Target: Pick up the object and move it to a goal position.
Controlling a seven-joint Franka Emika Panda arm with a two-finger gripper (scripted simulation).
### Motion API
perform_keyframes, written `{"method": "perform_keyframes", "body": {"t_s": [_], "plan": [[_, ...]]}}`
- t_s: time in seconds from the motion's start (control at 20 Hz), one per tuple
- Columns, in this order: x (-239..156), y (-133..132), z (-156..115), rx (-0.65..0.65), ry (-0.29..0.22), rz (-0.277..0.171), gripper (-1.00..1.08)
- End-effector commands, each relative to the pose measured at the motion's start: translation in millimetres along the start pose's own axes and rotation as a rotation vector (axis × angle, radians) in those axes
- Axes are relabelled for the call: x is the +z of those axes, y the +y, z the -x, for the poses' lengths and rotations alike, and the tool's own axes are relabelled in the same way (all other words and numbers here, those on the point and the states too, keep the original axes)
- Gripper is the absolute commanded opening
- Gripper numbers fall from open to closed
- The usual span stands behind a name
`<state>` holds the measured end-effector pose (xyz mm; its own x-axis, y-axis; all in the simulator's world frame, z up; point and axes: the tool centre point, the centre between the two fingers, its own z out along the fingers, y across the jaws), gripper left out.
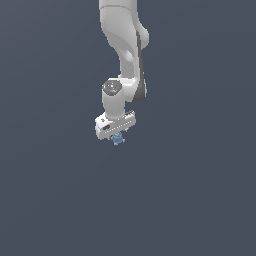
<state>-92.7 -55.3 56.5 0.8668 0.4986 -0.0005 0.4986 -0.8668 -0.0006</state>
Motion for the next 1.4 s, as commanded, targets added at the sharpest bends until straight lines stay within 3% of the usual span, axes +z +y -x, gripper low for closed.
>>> {"method": "perform_keyframes", "body": {"t_s": [0.0,0.25,0.3,0.95,1.35], "plan": [[9.1,0.1,0.0,-0.001,0.001,0.0,1.0],[15.4,0.4,-0.3,-0.001,0.0,0.001,1.0],[15.4,0.4,-0.3,-0.001,0.0,0.001,-1.0],[12.2,-0.5,-1.9,-0.001,0.001,0.001,-1.0],[-19.5,-15.7,-18.6,-0.001,0.001,0.002,-1.0]]}}
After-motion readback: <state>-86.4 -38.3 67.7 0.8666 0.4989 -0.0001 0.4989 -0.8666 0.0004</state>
